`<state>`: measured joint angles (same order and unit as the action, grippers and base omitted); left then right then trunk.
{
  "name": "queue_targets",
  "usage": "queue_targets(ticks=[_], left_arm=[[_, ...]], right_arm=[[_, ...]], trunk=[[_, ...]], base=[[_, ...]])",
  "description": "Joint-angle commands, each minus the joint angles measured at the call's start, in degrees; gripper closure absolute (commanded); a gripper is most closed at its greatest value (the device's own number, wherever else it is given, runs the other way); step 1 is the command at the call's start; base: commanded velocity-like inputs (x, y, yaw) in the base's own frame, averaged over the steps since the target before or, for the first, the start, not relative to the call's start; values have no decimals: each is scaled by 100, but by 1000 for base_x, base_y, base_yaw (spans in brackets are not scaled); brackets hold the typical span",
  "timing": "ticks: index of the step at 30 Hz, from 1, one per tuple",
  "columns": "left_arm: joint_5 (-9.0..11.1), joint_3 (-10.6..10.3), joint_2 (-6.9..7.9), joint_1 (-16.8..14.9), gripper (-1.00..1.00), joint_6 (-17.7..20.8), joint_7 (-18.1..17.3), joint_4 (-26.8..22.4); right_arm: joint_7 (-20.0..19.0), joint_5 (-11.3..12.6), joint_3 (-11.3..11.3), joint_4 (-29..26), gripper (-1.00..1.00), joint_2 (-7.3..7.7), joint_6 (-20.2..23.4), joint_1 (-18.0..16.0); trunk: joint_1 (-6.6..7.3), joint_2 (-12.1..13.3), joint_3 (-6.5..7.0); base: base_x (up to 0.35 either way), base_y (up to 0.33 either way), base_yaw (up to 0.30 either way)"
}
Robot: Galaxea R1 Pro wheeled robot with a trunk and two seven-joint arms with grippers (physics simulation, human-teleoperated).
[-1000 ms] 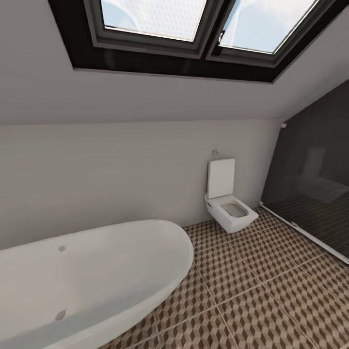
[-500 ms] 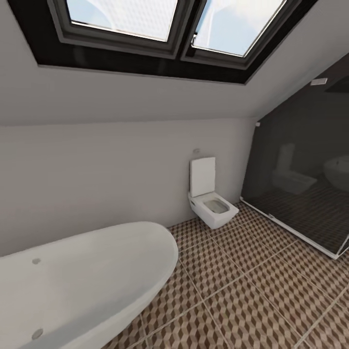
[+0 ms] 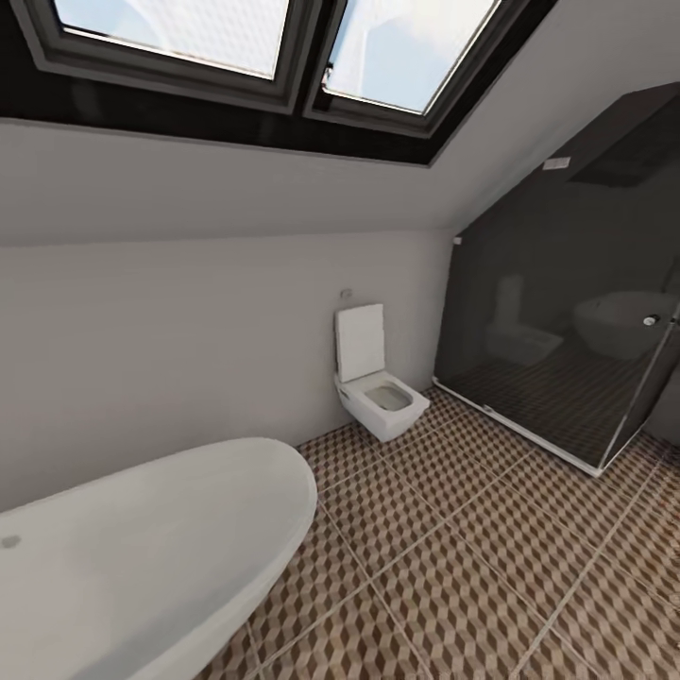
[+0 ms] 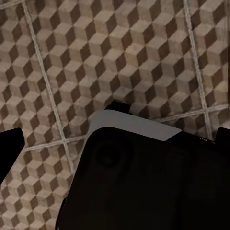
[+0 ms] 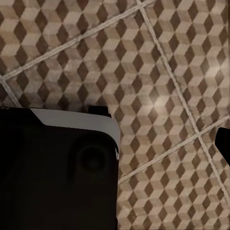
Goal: Take the four mousetraps from the cabinet in the bathroom and place them on the bathroom floor. Make sure all four end up on the same floor surface, and ensure that at least two of them are either under or directly next to the same bathroom sink.
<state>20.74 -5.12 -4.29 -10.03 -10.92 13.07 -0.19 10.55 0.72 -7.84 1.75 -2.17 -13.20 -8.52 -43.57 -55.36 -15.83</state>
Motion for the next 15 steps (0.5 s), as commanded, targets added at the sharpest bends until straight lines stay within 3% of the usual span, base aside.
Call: queue_targets(ticks=[1,15], left_arm=[[44,-48,-1,-2,-100,-15,20,1],[44,-48,-1,-2,-100,-15,20,1]], right_arm=[[26,7,-42,19,-100,-3,-24,-9],[26,7,-42,19,-100,3,-24,-9]], trunk=[[0,-5,-7],[0,-5,-7]], base=[[0,0,-252],[0,0,-252]])
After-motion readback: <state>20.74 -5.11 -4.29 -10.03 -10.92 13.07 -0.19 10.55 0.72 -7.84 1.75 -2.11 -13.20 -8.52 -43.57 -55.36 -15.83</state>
